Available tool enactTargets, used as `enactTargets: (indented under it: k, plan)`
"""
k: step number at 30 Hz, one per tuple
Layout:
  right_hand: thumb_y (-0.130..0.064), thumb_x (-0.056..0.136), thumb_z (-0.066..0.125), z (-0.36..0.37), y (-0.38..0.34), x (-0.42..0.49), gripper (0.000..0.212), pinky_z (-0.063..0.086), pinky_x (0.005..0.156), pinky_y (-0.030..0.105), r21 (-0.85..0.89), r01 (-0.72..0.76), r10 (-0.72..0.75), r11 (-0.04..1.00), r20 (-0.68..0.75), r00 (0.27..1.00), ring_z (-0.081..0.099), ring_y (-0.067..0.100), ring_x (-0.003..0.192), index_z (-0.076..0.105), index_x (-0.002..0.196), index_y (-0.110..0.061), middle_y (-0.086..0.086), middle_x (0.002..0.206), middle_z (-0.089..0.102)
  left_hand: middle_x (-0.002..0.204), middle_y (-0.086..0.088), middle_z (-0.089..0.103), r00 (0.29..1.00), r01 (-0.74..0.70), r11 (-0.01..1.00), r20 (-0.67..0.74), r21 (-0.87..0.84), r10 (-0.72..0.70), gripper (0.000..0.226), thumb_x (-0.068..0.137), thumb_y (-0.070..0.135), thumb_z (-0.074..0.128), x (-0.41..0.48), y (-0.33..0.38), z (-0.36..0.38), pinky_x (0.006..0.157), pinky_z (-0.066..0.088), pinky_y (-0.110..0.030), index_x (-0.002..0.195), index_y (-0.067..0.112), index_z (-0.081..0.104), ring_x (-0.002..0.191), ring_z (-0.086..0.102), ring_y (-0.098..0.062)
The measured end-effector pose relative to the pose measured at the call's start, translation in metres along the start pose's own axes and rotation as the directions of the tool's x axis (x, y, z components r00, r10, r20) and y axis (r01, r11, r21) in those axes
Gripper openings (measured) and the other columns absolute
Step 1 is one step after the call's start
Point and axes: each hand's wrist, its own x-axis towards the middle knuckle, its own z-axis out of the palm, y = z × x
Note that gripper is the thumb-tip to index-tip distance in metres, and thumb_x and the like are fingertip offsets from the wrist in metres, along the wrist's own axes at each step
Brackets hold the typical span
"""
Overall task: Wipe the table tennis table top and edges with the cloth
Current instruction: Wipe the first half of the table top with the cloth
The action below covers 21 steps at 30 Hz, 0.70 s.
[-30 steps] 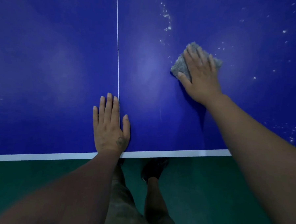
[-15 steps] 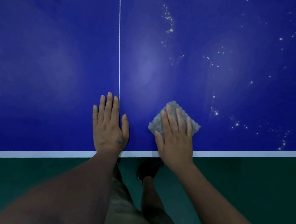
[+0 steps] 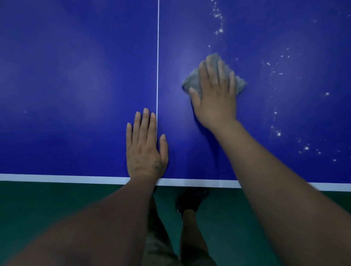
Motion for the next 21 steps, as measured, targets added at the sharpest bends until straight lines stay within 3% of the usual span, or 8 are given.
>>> enactTargets:
  k: [7, 12, 17, 21]
  plan:
    - [-0.050, 0.113, 0.034, 0.032, 0.003, -0.141, 0.072, 0.016, 0.132, 0.057, -0.044, 0.115, -0.117, 0.992, -0.061, 0.991, 0.006, 0.028, 0.166, 0.012, 0.171, -0.014, 0.005, 0.180, 0.008, 0.180, -0.006, 0.018, 1.000, -0.003, 1.000, 0.028, -0.001, 0.003, 0.065, 0.113, 0.039, 0.035, 0.000, 0.000, -0.001, 0.135, 0.014, -0.052, 0.170, 0.008, 0.027, 0.168, 0.008, -0.022]
    - [-0.044, 0.111, 0.041, 0.018, 0.046, -0.132, 0.067, 0.018, 0.131, 0.057, -0.063, 0.218, -0.221, 0.974, -0.046, 0.974, 0.013, 0.027, 0.165, 0.024, 0.170, -0.017, 0.002, 0.178, 0.017, 0.180, -0.005, 0.017, 1.000, -0.002, 1.000, 0.023, -0.011, 0.002, 0.066, 0.113, 0.040, 0.034, -0.001, -0.002, 0.001, 0.135, 0.014, -0.052, 0.170, 0.009, 0.026, 0.168, 0.007, -0.022]
    - [-0.046, 0.111, 0.037, -0.012, 0.076, -0.036, 0.069, -0.001, 0.134, 0.048, -0.018, 0.036, -0.036, 0.999, 0.003, 0.999, 0.001, 0.022, 0.167, 0.015, 0.172, -0.022, -0.003, 0.180, 0.006, 0.180, -0.005, 0.017, 1.000, 0.003, 1.000, 0.022, -0.006, -0.003, 0.066, 0.113, 0.042, 0.033, -0.001, -0.002, 0.002, 0.135, 0.013, -0.052, 0.170, 0.010, 0.026, 0.168, 0.006, -0.022]
    - [-0.048, 0.112, 0.034, -0.025, 0.070, 0.006, 0.071, -0.002, 0.133, 0.053, 0.008, -0.117, 0.117, 0.993, 0.044, 0.992, -0.005, 0.027, 0.166, 0.008, 0.172, -0.019, 0.001, 0.180, -0.003, 0.180, -0.005, 0.017, 1.000, -0.007, 1.000, 0.008, -0.010, 0.007, 0.066, 0.113, 0.042, 0.032, -0.001, -0.003, 0.005, 0.135, 0.014, -0.053, 0.170, 0.010, 0.025, 0.168, 0.007, -0.023]
